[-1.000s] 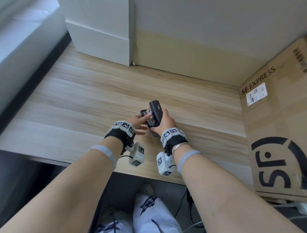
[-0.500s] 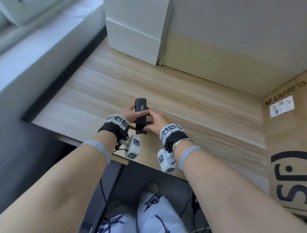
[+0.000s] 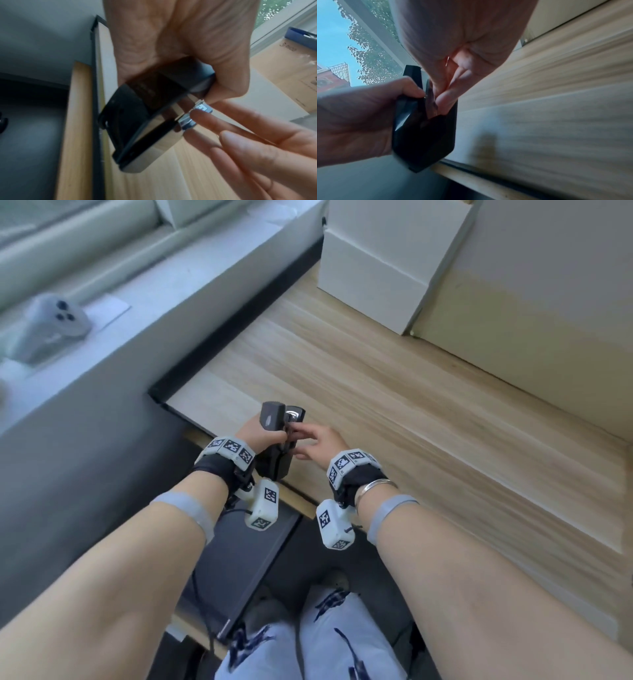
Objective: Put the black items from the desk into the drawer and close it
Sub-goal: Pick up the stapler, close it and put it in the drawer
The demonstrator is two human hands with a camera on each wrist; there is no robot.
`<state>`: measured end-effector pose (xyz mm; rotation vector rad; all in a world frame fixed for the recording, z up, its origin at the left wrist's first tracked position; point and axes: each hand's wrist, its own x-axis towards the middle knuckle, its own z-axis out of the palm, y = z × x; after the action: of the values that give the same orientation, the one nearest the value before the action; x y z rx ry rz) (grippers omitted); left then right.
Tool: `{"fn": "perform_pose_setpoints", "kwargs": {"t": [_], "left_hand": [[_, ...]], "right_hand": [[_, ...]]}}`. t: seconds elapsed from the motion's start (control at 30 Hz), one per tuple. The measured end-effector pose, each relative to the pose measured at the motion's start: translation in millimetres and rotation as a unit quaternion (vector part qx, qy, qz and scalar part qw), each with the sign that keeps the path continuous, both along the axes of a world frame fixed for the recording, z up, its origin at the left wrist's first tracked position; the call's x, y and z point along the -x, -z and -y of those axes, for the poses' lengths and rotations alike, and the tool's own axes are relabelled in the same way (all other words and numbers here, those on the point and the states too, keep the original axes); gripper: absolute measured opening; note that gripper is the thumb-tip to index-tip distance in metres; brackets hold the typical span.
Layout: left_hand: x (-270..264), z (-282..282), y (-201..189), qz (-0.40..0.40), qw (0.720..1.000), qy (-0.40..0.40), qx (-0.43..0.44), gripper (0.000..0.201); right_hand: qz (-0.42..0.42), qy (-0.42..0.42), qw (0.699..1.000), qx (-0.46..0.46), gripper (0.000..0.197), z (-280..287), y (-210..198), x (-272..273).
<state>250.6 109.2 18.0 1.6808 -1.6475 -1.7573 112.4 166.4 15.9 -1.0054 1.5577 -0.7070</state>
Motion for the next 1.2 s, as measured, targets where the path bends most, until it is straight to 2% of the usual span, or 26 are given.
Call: {"fn": "perform_pose_setpoints", "kwargs": {"t": [0.07, 0.17, 0.23, 0.33, 0.43, 0.53, 0.7, 0.8, 0.93, 1.2], "left_hand": [[-22, -4, 0, 0.028, 0.999, -0.005, 0.015, 0.036], [-63, -10, 14, 0.09, 0.996, -0.005, 0.009, 0.039], [-88, -17, 21, 0.11, 0.994, -0.008, 0.005, 0.042], [-119, -31, 34, 0.139, 0.99, 0.006, -0.011, 0.064], [-135, -47, 53, 0.17, 0.984, 0.03, -0.034, 0.055], [-138, -64, 78, 0.203, 0.976, 0.054, -0.061, 0.052], [-136, -88, 150, 0.254, 0.962, 0.048, -0.087, 0.079], [-128, -99, 182, 0.277, 0.954, 0.049, -0.101, 0.079], [-120, -101, 219, 0.295, 0.946, 0.077, -0.112, 0.081], [-111, -86, 262, 0.308, 0.941, 0.077, -0.113, 0.069]], "right_hand": [[-0.047, 0.024, 0.998, 0.022, 0.04, 5, 6, -8], [-0.195, 0.029, 0.98, 0.026, 0.03, 12, 22, -3], [-0.29, 0.014, 0.957, 0.003, 0.031, 15, 31, 9], [-0.368, 0.005, 0.929, -0.036, 0.038, 20, 44, 21], [-0.426, 0.007, 0.904, -0.042, 0.045, 22, 60, 24], [-0.461, 0.036, 0.886, -0.03, 0.049, 17, 79, 22], [-0.509, 0.041, 0.859, -0.023, 0.054, 2, 109, 22], [-0.542, 0.019, 0.84, 0.0, 0.054, -6, 119, 27], [-0.564, 0.029, 0.825, 0.022, 0.054, -10, 125, 28], [-0.575, 0.041, 0.816, 0.043, 0.055, -10, 127, 25]]}}
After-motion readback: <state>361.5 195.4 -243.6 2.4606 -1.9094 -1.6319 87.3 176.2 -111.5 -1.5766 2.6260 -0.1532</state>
